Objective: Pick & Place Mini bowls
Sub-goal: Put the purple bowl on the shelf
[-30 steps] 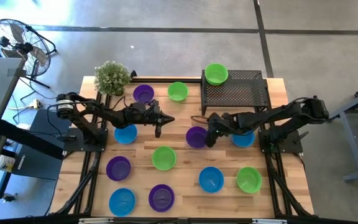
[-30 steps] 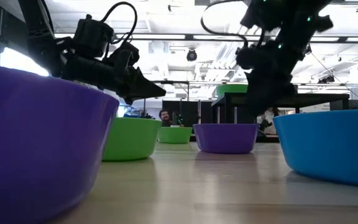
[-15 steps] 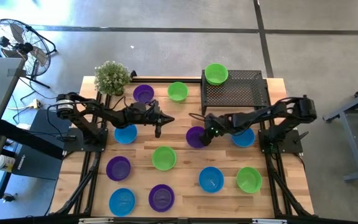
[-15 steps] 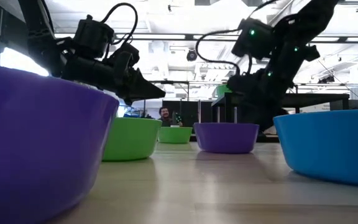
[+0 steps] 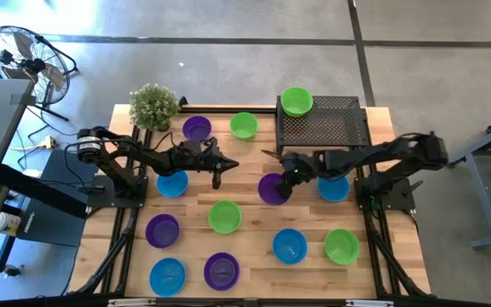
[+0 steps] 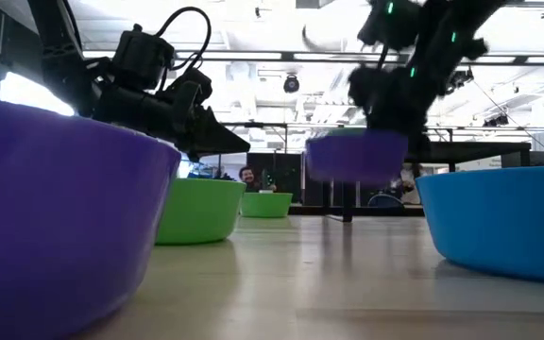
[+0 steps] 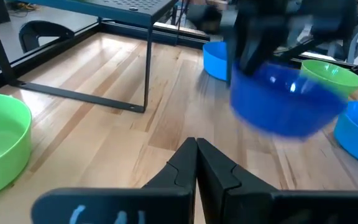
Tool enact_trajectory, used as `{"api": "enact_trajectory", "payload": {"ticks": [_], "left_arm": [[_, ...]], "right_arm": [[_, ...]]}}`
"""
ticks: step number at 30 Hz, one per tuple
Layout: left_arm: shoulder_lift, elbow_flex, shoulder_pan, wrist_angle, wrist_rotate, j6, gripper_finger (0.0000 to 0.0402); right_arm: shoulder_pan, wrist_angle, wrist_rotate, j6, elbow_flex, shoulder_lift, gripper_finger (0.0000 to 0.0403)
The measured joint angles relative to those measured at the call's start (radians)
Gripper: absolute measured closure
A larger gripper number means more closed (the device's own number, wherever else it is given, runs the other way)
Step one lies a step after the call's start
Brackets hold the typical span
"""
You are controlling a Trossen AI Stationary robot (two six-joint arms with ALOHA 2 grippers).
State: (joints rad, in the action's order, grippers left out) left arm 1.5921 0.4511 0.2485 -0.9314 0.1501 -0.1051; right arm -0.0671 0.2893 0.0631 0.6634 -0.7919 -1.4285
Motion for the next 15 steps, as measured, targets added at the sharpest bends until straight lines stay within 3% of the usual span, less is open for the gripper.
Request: {"api": "enact_trajectory", "payload": {"ticks": [5, 9, 12, 15], "left_arm": [[0.0, 0.0, 0.0, 0.0, 0.0, 0.004, 0.0401], [0.0, 0.0, 0.0, 0.0, -0.001, 0.004, 0.0401], [0.0, 0.0, 0.0, 0.0, -0.001, 0.004, 0.0401], [0.0, 0.0, 0.0, 0.0, -0.001, 0.004, 0.0401]], "right_arm": [[-0.027, 0.305, 0.084, -0.072, -0.161, 0.153, 0.0397], [-0.11, 0.601, 0.225, -0.135, -0.326, 0.234, 0.0396], [-0.235, 0.758, 0.328, -0.204, -0.407, 0.269, 0.04], [-0.438, 0.783, 0.305, -0.298, -0.423, 0.292, 0.0399]]}}
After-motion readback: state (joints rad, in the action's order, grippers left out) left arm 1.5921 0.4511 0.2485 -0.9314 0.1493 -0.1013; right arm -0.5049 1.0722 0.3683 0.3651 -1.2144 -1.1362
